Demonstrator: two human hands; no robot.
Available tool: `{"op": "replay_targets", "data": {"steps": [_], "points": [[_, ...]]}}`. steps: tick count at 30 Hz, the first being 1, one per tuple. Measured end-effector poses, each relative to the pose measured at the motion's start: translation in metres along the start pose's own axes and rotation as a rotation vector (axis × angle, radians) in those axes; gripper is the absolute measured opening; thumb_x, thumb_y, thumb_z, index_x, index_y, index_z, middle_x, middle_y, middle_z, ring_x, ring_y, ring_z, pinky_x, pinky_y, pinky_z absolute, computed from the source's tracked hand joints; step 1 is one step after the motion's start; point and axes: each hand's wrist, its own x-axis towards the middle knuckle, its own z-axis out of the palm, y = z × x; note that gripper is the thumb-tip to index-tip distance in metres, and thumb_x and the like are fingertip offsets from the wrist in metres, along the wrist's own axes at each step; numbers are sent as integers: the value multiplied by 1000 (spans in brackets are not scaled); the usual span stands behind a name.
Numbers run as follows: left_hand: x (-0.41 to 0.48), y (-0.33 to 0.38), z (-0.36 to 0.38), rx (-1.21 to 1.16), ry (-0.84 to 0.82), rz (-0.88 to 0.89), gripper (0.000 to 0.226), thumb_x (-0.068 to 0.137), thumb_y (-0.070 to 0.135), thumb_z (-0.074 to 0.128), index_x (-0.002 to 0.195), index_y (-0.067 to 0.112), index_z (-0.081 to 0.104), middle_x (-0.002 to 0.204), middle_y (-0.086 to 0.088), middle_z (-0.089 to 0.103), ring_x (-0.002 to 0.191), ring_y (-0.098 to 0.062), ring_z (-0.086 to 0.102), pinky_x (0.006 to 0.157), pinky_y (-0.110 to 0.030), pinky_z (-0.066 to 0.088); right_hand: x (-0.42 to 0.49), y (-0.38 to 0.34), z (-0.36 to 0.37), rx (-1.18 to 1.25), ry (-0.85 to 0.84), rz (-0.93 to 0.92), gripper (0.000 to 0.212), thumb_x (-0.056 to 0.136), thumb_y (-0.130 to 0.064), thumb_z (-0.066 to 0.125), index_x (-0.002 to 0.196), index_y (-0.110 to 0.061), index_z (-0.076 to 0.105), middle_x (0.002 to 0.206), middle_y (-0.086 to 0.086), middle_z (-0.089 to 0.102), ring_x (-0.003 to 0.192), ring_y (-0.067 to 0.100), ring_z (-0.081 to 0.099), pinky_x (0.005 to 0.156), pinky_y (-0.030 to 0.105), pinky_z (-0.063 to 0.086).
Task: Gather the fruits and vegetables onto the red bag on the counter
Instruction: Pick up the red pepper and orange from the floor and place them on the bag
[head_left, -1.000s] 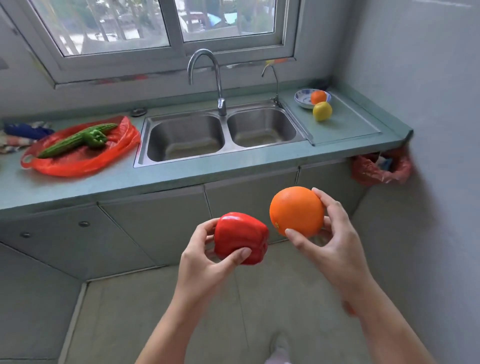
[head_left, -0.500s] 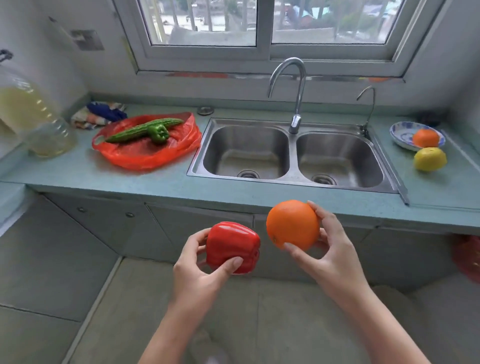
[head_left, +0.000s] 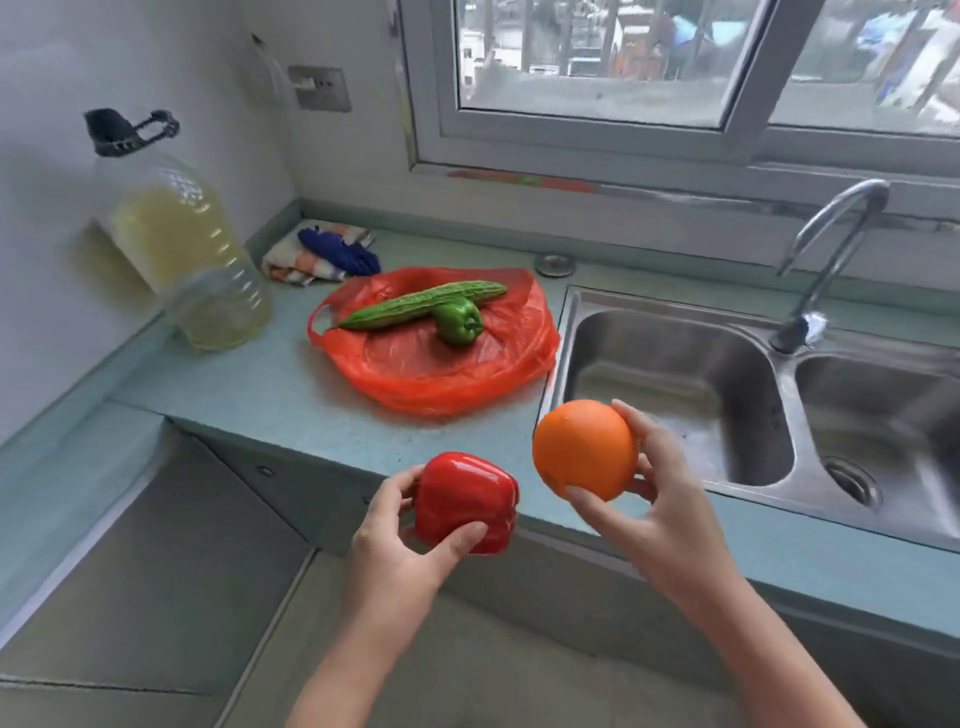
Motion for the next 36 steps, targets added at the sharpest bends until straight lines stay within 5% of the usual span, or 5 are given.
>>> {"op": "replay_targets", "data": {"steps": [8,13,20,24,36], "points": [[66,-25,-27,-4,66,-21,61,42,63,69,97,41,53,98,14,62,94,11,51,73,1,35,60,12,51,-11,-30,77,71,65,-23,80,118,-45,38,118,0,52,93,14,59,73,19,46],[117,-36,-36,-13,74,-36,54,57,37,83,98,41,48,101,16,58,97,1,53,69,-4,39,110,17,81,-25,-64,77,72,66,-25,80,122,-41,37,120,0,50,96,15,58,75,22,46],[214,-56,-42,94,83,-47,54,62,30,83,99,43,45,98,22,55,87,9,51,67,-5,41,197,42,135,-28,-92,58,78,65,-29,81,130,-30,37,119,-6,46,102,14,52,75,15,42],[270,-70,-38,177,41,-95,59,63,33,82,112,30,49,109,8,58,94,-7,54,70,-7,39,237,55,161,-37,-120,61,79,65,-26,81,130,-26,37,118,-7,45,103,11,50,76,7,40],[350,-121,-23,417,-24,-139,66,61,30,83,118,16,52,118,1,54,108,-18,50,91,-24,38,305,90,217,-146,-156,113,79,68,-30,78,134,-19,36,124,-9,39,110,7,41,90,23,36]]}}
